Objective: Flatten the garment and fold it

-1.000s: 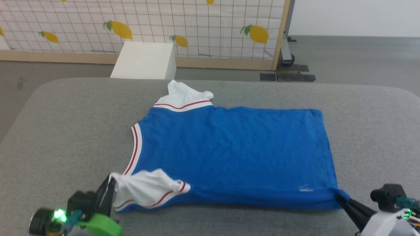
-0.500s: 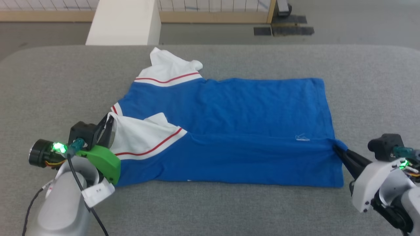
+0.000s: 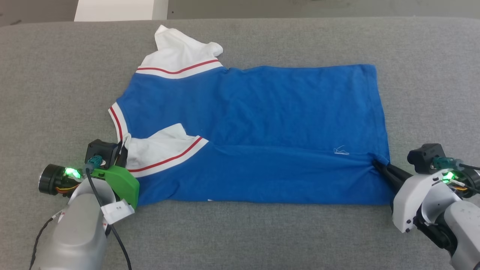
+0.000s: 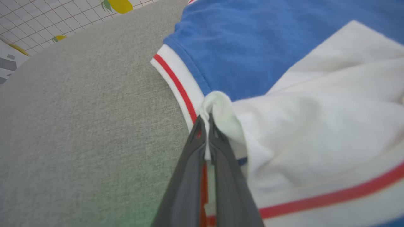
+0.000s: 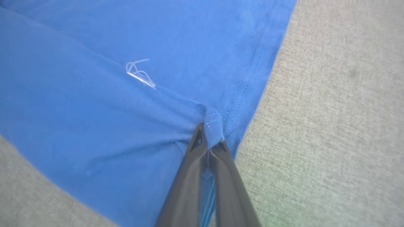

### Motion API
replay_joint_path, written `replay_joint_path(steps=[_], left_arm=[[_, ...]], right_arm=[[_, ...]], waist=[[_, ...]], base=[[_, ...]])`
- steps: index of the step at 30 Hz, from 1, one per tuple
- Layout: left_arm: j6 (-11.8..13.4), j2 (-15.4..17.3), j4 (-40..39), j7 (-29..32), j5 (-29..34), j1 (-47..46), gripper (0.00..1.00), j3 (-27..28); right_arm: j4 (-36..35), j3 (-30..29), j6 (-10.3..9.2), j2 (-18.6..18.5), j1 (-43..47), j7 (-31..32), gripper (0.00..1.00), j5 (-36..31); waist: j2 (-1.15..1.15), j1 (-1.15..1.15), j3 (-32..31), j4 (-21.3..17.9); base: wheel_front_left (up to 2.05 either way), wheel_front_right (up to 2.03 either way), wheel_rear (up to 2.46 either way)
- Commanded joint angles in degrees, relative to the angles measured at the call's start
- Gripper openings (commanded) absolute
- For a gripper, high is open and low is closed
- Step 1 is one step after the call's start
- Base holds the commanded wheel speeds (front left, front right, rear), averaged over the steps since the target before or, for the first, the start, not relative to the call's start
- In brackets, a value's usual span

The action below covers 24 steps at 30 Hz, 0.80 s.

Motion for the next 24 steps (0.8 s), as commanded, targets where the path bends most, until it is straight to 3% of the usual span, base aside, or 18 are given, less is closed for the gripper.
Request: replay_joint_path(steps=[1, 2, 3, 4, 5, 7, 8, 17, 21, 24], left_arm=[[-0.28, -0.43, 2.16, 0.29, 0.0, -0.01, 0.0, -0.78], [-0.31, -0.39, 2.88, 0.17, -0.23, -0.21, 0.0, -0.95], [-0.34, -0.31, 3.69, 0.04, -0.46, -0.42, 0.33, -1.21], [-0.36, -0.26, 4.15, -0.05, -0.43, -0.57, 0.75, -1.56], [-0.36, -0.15, 4.11, -0.24, -0.28, -0.89, 1.0, -1.82], [-0.34, 0.27, 3.9, -0.46, -0.4, -1.1, 1.0, -1.67], [-0.34, 0.49, 3.59, -0.52, -0.36, -1.2, 1.0, -1.69], [-0.42, 5.53, -1.97, 0.71, 0.35, -2.64, 1.0, -4.4], [-0.44, 8.27, -5.59, 7.96, -3.89, -3.62, 1.0, -10.82], [-0.45, 10.98, -10.69, 18.02, -12.08, -4.55, 1.0, -17.38]], right_arm=[[0.64, 0.54, -0.11, 0.1, -0.84, -0.37, 0.0, 0.29], [0.66, 0.87, -0.11, 0.07, -1.05, -0.48, 0.0, 0.42], [0.52, 1.15, -0.11, 0.01, -1.33, -0.93, 0.0, 0.53], [0.49, 0.98, -0.11, 0.06, -1.54, -1.61, 0.0, 0.7], [0.61, 0.71, -0.11, 0.04, -1.64, -2.21, 0.02, 0.86], [0.38, 0.36, -0.11, -0.05, -1.71, -3.16, 0.62, 1.0], [0.22, 0.07, -0.11, -0.14, -1.69, -3.58, 1.0, 1.02], [-2.6, -3.66, -0.11, -0.77, 1.19, -4.93, 1.0, 0.69], [-3.92, -5.09, -0.11, -0.47, 3.03, -4.31, 1.0, -0.05], [-4.75, -6.1, -0.11, -0.11, 4.33, -3.84, 1.0, -0.82]], waist=[[0.0, -0.01, -0.61, 0.0], [0.0, -0.01, -1.03, 0.0], [0.0, -0.01, -1.6, 0.0], [0.0, -0.01, -2.11, 0.05], [0.0, -0.01, -2.98, 0.27], [0.0, -0.01, -4.64, 0.49], [0.0, -0.01, -5.31, 0.63], [0.0, -0.01, -11.53, 1.89], [0.0, -0.01, -12.55, 2.28], [0.0, -0.01, -13.0, 2.64]], base=[[0.0, 0.0, 0.0], [0.0, 0.0, 0.0], [0.0, 0.0, 0.0], [0.0, 0.0, 0.0], [0.0, 0.0, 0.0], [0.0, 0.0, 0.0], [0.0, 0.0, 0.0], [0.0, 0.0, 0.0], [0.0, 0.0, 0.0], [0.0, 0.0, 0.0]])
